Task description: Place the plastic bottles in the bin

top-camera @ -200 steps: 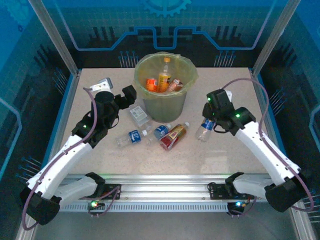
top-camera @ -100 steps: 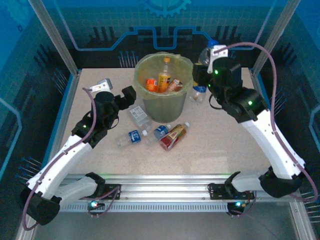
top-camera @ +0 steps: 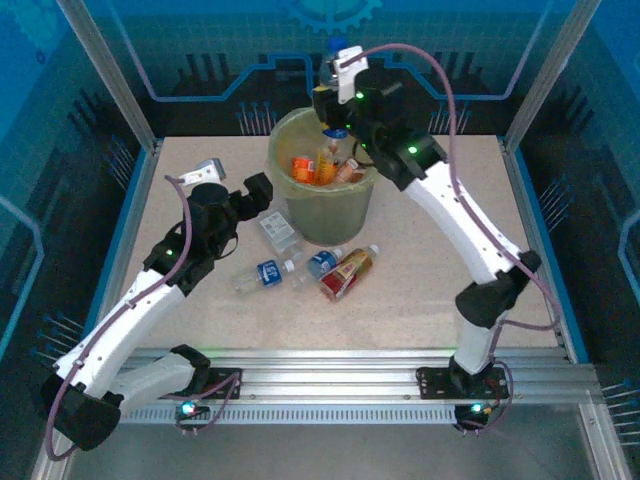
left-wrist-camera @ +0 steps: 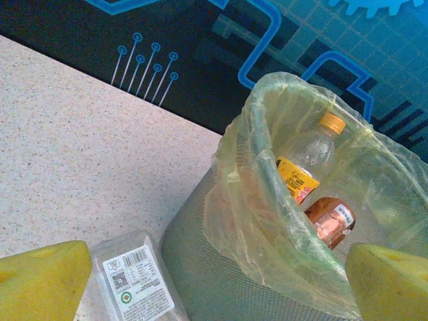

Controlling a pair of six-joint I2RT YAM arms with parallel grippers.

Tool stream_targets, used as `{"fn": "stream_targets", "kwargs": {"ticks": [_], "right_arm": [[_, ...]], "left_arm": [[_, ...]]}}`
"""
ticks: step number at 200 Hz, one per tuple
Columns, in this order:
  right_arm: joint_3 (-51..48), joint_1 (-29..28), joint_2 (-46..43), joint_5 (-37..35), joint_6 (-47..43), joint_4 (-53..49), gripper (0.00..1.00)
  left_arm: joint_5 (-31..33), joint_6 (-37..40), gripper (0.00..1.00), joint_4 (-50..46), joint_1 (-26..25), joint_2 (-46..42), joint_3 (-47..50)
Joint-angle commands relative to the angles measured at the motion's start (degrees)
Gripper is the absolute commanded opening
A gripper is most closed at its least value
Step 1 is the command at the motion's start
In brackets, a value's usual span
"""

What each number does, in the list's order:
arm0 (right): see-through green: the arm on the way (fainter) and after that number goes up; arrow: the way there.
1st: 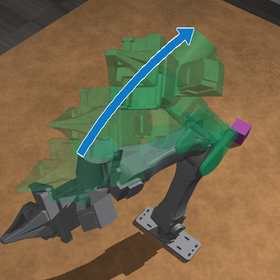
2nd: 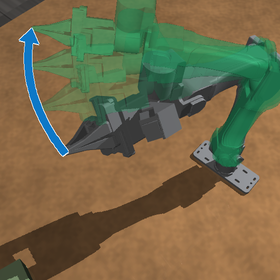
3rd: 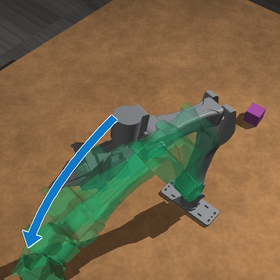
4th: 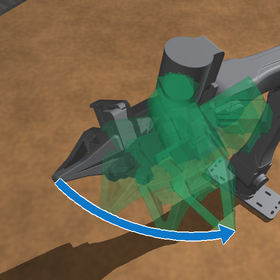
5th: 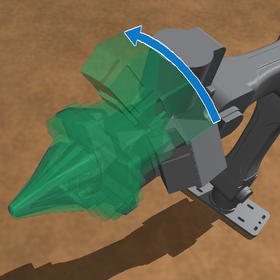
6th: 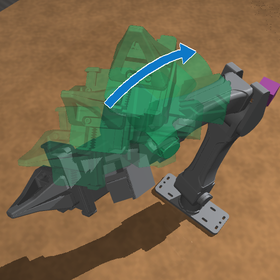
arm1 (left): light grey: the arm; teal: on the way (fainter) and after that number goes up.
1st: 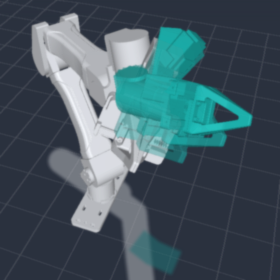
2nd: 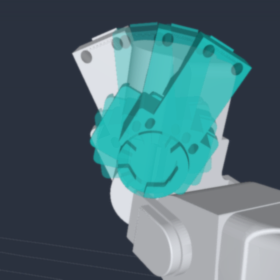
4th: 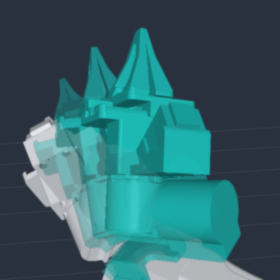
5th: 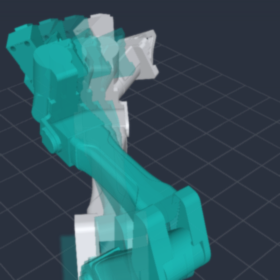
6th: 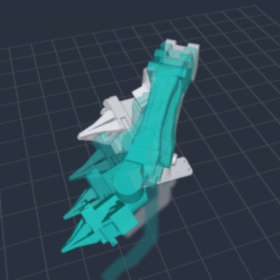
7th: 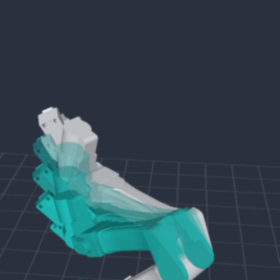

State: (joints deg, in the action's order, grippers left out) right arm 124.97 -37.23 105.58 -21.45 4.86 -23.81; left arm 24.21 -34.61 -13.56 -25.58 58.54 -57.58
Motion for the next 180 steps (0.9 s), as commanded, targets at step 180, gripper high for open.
{"fn": "stream_targets", "kwargs": {"ticks": [180], "right_arm": [[-23.4, -0.4, 3.0, 5.6, 13.9, 19.8, 0.49]], "left_arm": [[-0.1, -1.4, 0.99, -1.0, 0.9, 0.1, 1.5]]}}
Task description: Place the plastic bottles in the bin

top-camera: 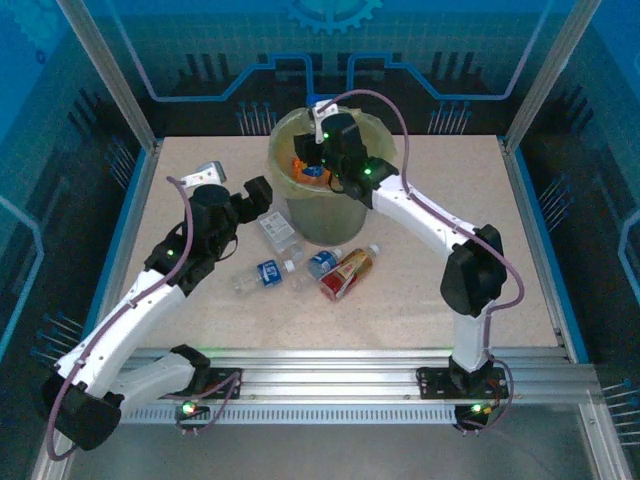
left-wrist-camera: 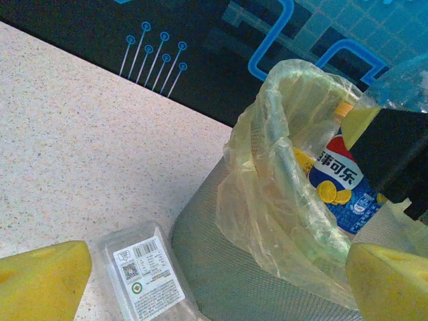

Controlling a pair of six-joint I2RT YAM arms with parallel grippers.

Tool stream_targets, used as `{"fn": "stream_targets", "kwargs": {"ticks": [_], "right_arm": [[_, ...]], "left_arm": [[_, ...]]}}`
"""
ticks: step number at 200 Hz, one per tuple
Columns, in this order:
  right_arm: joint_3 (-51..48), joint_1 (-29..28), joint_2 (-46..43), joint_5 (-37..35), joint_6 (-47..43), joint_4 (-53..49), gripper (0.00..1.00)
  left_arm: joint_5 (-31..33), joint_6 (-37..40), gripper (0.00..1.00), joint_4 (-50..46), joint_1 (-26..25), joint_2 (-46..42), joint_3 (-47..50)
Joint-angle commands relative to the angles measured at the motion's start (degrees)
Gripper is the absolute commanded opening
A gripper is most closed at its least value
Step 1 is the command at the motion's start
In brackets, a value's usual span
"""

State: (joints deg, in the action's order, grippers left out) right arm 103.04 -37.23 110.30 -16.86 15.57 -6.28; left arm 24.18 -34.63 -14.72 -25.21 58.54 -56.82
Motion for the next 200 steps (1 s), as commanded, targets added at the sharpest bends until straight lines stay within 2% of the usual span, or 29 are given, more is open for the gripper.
{"fn": "stream_targets", "kwargs": {"ticks": [1, 50, 82, 127, 200], "right_arm": [[-1.4, -0.4, -1.7, 1.0, 3.3, 2.2, 0.49], [-0.2, -0.5, 0.7, 3.1, 6.4, -2.7, 0.57], [4.6, 0.1, 2.7, 1.4, 8.1, -10.2, 0.74], [14.4, 2.2, 4.6, 1.2, 8.2, -20.5, 0.89], [25.4, 3.0, 3.9, 2.6, 5.3, -31.9, 0.93]], "left_arm": [[-0.1, -1.3, 0.99, 0.1, 0.5, 0.1, 0.7], [-0.3, -1.3, 0.99, 0.1, 0.5, 0.5, 0.7], [-0.2, -1.3, 0.99, 0.0, 0.6, 0.7, 0.6], [-0.2, -1.1, 0.99, -0.4, 0.7, 0.7, 0.5], [-1.3, -0.7, 0.99, -2.2, 1.0, 1.6, 0.2]]}}
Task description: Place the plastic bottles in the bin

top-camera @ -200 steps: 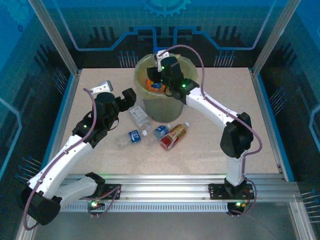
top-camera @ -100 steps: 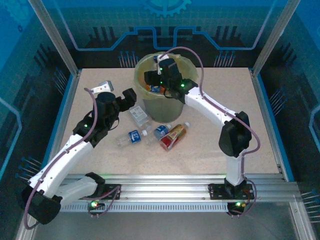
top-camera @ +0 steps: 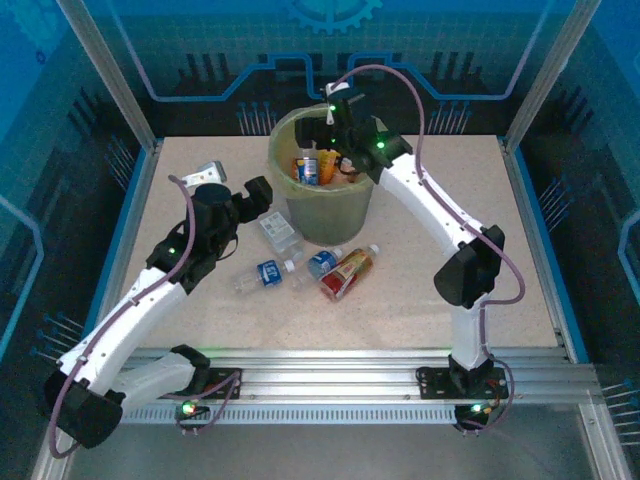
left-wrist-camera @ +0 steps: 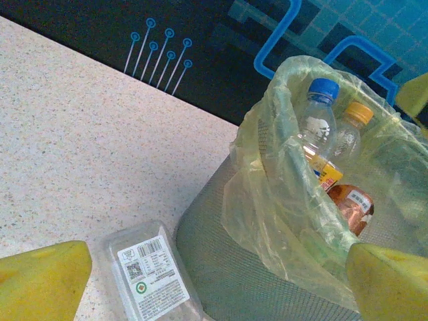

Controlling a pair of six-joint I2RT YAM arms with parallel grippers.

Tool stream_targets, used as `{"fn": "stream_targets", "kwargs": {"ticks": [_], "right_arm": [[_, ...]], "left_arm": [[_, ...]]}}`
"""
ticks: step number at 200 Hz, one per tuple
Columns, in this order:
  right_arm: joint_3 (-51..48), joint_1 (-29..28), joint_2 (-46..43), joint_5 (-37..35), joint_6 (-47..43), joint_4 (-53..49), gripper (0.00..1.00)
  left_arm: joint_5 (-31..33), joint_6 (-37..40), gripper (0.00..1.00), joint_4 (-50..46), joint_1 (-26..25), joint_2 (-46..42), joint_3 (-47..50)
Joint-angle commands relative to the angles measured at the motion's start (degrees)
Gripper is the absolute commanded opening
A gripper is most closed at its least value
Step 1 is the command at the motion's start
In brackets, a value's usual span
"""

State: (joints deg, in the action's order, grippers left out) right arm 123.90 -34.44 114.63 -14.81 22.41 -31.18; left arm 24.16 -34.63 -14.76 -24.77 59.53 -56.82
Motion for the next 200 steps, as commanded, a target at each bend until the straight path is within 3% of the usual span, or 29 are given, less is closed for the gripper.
{"fn": "stream_targets", "kwargs": {"ticks": [1, 18, 67, 104, 148, 200], "right_arm": [[4.7, 0.3, -0.4, 0.5, -1.6, -7.2, 0.94], [6.3, 0.3, -1.6, 0.3, -2.0, -10.3, 1.00], [1.0, 0.4, -10.5, -1.1, -1.8, -15.3, 1.00], [-9.7, 0.6, -18.9, -2.0, -1.3, -16.1, 1.00], [-20.9, 1.2, -27.1, -4.6, 0.5, -16.7, 1.00], [-27.1, 2.9, -31.1, -4.7, 2.7, -17.1, 1.00]], "left_arm": [[-1.3, -0.6, 0.99, -2.3, 0.6, 0.7, 0.1], [-2.0, -0.1, 0.99, -5.2, 0.7, 1.0, -0.2], [-2.5, -3.7, 0.99, -15.2, 0.9, 0.4, 1.3], [-3.2, -17.8, 0.99, -20.1, 1.1, -1.4, 5.8], [-10.5, -34.5, 0.99, -15.1, 1.0, -3.9, 15.0], [-6.4, -49.0, 0.99, -15.7, -4.6, -4.6, 20.4]]}}
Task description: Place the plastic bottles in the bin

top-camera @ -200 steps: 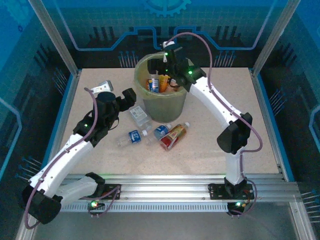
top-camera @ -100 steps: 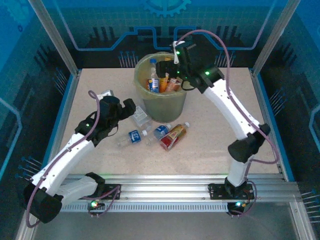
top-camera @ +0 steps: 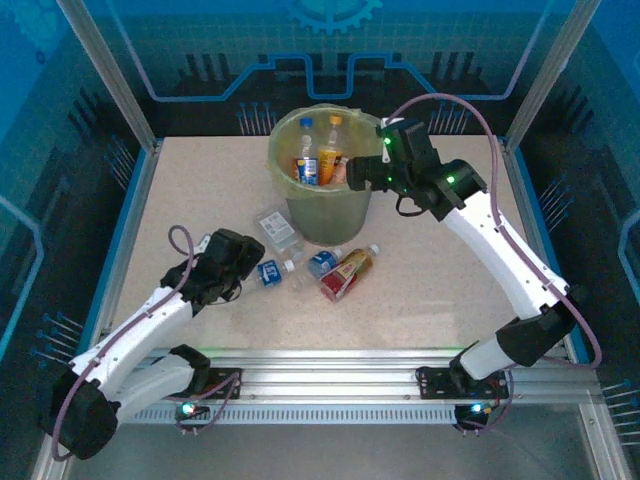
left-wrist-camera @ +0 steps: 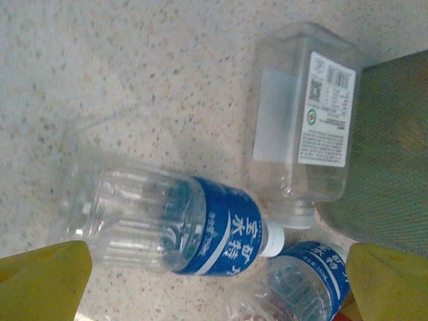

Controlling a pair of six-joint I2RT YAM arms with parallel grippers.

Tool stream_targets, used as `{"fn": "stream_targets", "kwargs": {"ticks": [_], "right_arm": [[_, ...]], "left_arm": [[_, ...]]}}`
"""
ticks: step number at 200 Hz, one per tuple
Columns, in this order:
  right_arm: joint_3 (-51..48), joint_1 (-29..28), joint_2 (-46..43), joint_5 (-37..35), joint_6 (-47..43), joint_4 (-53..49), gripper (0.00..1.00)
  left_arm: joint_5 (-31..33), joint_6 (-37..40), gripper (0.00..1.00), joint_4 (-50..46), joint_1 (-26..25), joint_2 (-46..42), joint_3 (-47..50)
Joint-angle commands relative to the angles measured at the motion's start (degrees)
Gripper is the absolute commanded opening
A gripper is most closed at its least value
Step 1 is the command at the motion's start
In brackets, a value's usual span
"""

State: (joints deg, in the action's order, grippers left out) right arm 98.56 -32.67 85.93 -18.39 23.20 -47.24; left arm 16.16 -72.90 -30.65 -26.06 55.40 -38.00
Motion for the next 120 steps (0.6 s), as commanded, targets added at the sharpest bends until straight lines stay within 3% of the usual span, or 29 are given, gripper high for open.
{"fn": "stream_targets", "kwargs": {"ticks": [1, 39, 120], "right_arm": [[-1.8, 1.2, -2.5, -1.1, 2.0, -1.0, 1.00], [-3.5, 1.7, -3.2, 0.0, 2.6, -0.4, 1.00], [-5.9, 2.3, -4.5, 0.5, 4.0, 0.1, 1.00]], "left_arm": [[1.6, -10.9, 0.99, 0.2, -3.5, -0.4, 1.6], [2.4, -17.5, 0.99, 2.3, -8.0, 3.3, 2.9], [2.7, -23.2, 0.99, 10.4, -8.1, 9.3, 6.0]]}}
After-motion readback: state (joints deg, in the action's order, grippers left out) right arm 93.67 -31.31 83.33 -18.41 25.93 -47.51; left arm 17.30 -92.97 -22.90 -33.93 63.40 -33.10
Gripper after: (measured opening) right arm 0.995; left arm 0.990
